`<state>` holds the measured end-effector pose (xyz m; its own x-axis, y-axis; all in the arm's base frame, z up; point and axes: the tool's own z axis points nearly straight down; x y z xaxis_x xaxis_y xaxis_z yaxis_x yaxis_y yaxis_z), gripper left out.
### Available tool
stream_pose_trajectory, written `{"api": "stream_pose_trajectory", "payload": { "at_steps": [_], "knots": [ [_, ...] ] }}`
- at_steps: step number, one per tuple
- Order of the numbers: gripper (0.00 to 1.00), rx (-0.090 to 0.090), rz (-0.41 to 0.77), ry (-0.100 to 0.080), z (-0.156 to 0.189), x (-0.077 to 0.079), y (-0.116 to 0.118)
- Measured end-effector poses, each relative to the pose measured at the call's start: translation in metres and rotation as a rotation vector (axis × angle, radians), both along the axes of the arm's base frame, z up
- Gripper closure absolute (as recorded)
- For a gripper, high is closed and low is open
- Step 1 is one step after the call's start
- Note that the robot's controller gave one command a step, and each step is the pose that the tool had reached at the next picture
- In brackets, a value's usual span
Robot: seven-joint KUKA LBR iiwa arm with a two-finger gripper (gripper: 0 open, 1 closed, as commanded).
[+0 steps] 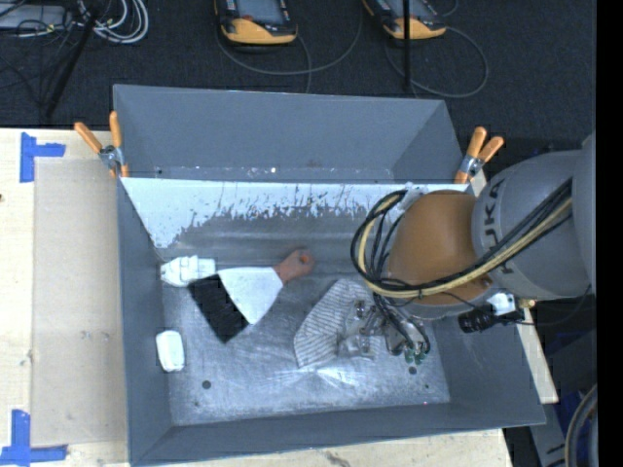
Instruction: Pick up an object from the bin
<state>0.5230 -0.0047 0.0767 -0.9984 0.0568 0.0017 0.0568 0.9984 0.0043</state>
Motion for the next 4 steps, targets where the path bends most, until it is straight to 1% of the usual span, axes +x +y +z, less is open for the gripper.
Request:
{"api": "stream_pose_trajectory", "payload": {
  "at_steps": [1, 2, 3, 4],
  "knots": [
    [0.00, -0.003, -0.003, -0.023, 0.000, 0.005, -0.002],
    [1.00, -0.002, -0.003, 0.001, 0.000, 0.000, -0.001],
    [1.00, -0.002, -0.003, 0.001, 0.000, 0.000, -0.001],
    [1.00, -0.005, 0.029, -0.005, 0.143, 0.019, -0.010]
  ]
}}
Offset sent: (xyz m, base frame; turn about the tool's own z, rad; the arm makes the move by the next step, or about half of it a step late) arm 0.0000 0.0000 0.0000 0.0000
